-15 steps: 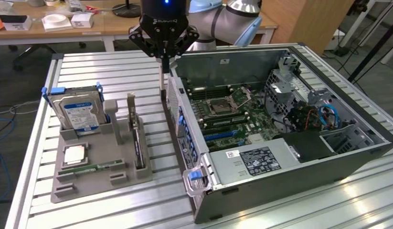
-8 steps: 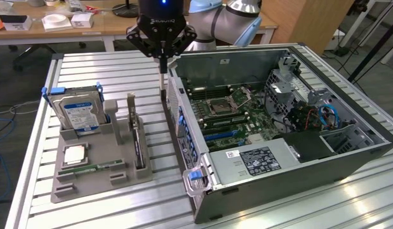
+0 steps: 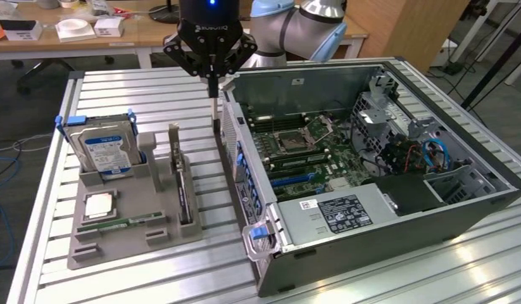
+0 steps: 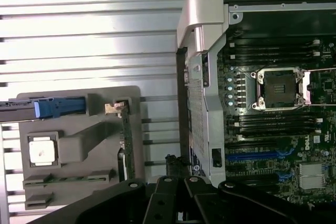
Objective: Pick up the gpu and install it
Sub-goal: 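Reach for the gpu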
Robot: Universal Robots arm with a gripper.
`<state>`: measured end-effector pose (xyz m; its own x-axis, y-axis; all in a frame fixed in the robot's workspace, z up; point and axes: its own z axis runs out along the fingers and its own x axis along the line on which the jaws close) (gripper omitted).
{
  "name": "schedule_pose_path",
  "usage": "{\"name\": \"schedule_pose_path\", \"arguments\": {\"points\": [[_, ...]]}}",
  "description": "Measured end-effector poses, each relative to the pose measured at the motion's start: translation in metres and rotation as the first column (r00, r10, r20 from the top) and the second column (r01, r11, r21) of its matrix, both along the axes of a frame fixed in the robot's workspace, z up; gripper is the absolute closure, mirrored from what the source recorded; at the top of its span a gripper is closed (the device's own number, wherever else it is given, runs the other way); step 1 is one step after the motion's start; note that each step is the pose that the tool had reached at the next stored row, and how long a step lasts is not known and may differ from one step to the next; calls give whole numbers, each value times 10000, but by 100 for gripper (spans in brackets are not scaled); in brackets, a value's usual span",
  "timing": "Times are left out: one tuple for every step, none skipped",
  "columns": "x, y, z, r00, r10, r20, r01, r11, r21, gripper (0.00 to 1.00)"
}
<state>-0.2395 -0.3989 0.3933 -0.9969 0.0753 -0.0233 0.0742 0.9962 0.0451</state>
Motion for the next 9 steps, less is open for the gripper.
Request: {"name": "schedule_pose_path", "arguments": {"points": [[-6,0,0,10000,1,0,-1,10000,0,89],[-12,0,0,10000,0,0,0,10000,0,89],[-19,0,0,10000,0,0,0,10000,0,89],[-25,0,0,10000,0,0,0,10000,0,89],[-31,0,0,10000,-1,0,1,10000,0,89],[-37,0,0,10000,0,0,0,10000,0,89],[-43,0,0,10000,0,0,0,10000,-1,89],[-49,0,0,10000,0,0,0,10000,0,89],[-55,0,0,10000,0,0,0,10000,0,89]]}}
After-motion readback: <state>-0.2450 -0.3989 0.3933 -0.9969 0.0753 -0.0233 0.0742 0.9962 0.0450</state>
